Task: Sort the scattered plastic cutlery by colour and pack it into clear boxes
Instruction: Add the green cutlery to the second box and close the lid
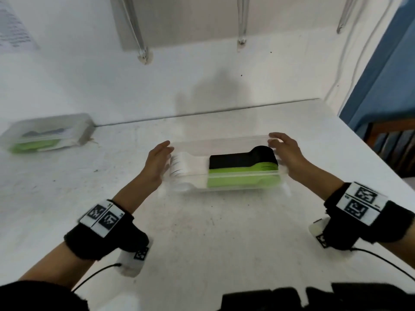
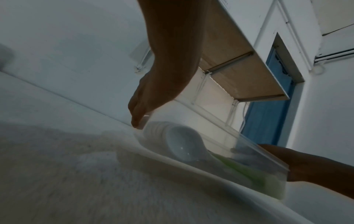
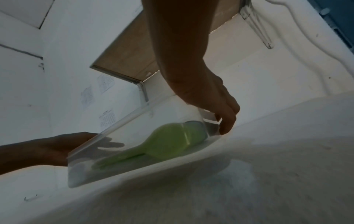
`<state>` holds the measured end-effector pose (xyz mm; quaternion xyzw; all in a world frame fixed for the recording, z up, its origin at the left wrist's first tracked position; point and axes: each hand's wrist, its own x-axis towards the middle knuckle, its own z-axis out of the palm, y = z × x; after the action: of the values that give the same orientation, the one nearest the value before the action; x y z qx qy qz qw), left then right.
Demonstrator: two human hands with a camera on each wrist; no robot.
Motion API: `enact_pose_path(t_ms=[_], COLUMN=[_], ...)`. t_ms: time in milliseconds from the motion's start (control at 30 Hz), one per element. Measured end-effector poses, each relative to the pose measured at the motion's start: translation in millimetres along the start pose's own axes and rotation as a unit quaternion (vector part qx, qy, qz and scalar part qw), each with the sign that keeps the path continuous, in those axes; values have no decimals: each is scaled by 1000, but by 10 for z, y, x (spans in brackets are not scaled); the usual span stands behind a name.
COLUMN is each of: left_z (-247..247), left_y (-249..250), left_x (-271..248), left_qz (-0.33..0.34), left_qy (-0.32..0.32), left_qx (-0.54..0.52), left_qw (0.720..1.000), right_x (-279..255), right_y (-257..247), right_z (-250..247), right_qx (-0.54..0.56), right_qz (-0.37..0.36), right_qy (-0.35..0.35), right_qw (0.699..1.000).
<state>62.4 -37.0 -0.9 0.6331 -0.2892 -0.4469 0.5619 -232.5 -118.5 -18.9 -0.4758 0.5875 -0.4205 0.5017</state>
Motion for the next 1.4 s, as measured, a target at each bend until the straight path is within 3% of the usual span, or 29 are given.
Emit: enact_pose_path(t_ms=[367,600,767,900,1000,1100,1233,1400], left_z=[-258,-394,-373,-215,-148,-169,-237,-256], left_y=[-351,-57,198,219,254,284,349,434], left_x=[-477,-74,266,342,308,310,298,-40], left_qz=[-17,-91,-180,-201,-194,-196,-172,-130], left_qy=[10,-51,-97,-129,-152,-148,-116,-140], left_qx=[59,167,111,145,163,103,-14,-35], left_qw=[998,980,973,960,955,964,978,981], right_x=[-487,-273,-81,2,-1,-103,-117,-215], right_y=[252,-162,-317,-337,-375,-468,-523,-460], right_z=[14,-68,-65,-20,-22,-15,-33,-22], right_qx=[-40,-159,-179,-181,-166,-123,-2,127], right_qz=[21,55,92,109,118,95,50,13], right_qy=[-21,-105,-148,-150,-169,-178,-130,-89], right_qw=[999,980,968,966,964,972,990,988])
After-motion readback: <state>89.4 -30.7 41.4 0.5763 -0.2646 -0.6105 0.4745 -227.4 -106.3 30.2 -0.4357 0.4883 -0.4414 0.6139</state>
